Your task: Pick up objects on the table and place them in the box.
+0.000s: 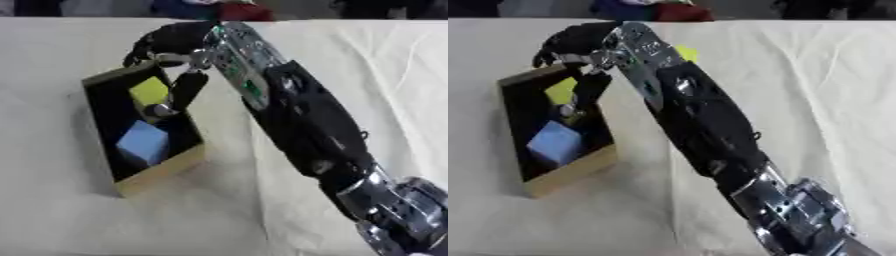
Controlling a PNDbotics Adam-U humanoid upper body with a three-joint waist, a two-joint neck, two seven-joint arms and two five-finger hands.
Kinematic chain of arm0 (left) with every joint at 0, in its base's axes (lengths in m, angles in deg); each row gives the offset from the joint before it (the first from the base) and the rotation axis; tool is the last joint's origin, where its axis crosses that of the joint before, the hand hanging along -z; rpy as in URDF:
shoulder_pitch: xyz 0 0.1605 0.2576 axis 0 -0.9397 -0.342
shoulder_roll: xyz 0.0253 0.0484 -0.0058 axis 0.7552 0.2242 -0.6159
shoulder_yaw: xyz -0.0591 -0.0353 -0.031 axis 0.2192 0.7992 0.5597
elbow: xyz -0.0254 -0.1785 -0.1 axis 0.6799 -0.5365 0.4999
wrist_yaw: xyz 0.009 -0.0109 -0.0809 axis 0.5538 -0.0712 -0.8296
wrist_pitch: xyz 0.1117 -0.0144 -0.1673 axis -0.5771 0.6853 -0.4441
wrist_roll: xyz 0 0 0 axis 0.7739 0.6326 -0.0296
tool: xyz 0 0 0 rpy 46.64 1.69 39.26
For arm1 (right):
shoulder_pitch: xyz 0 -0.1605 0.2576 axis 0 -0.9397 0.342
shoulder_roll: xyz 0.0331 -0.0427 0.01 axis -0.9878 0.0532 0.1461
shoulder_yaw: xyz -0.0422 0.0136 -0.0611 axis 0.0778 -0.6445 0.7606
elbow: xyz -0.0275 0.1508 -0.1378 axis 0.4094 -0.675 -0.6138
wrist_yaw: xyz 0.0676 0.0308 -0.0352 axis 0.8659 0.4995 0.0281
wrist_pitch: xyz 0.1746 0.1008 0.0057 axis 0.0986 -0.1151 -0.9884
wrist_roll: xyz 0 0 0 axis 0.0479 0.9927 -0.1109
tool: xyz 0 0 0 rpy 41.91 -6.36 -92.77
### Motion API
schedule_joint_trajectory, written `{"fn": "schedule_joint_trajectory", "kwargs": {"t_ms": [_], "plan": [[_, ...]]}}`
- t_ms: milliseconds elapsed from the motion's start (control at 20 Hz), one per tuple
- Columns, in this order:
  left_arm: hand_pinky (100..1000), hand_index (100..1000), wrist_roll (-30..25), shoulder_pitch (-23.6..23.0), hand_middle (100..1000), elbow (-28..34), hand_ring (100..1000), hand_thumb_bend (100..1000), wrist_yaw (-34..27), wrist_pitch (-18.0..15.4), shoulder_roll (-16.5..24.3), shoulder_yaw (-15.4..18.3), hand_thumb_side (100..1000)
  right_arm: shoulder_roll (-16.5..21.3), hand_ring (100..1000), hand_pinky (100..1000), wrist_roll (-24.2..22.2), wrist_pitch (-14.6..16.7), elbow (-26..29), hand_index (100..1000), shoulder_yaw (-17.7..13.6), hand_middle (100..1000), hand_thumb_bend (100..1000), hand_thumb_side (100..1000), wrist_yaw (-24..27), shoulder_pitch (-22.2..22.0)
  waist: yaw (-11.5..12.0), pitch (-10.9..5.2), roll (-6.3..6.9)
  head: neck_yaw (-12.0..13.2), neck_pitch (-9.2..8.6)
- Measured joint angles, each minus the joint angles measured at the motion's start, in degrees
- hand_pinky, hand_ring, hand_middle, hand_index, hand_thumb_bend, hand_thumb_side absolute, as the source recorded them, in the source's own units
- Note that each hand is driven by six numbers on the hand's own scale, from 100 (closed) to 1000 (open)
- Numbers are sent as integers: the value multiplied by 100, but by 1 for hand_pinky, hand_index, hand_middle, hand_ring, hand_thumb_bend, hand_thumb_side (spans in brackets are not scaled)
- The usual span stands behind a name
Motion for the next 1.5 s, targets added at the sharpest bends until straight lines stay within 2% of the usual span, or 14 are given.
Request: {"fn": "schedule_joint_trajectory", "kwargs": {"t_ms": [100,300,600,700,1050,1500], "plan": [[602,803,0,0,783,0,654,100,0,0,0,0,674,34,943,844,17,-76,146,937,-56,808,278,662,76,-3,-2,0,2,0,0],[602,803,0,1,783,0,654,100,0,0,0,0,674,130,943,846,59,-331,403,935,-248,808,275,650,169,-41,-8,0,14,0,0],[602,803,0,1,783,0,654,100,0,0,1,0,674,270,946,848,119,-641,453,936,-553,810,278,645,81,-82,-17,0,19,0,0],[601,803,3,-3,784,0,654,100,0,1,1,2,674,278,952,860,157,-688,439,942,-608,816,306,576,34,-100,-61,0,21,15,0],[601,803,10,-5,784,0,655,100,6,5,1,3,669,612,949,863,371,-1090,-42,941,-1169,810,258,465,-434,-106,-79,9,53,32,0],[601,803,11,-6,785,0,655,100,6,6,1,3,669,691,956,869,692,-1371,-499,939,-1350,809,250,434,-1009,-91,-85,10,55,31,1]]}}
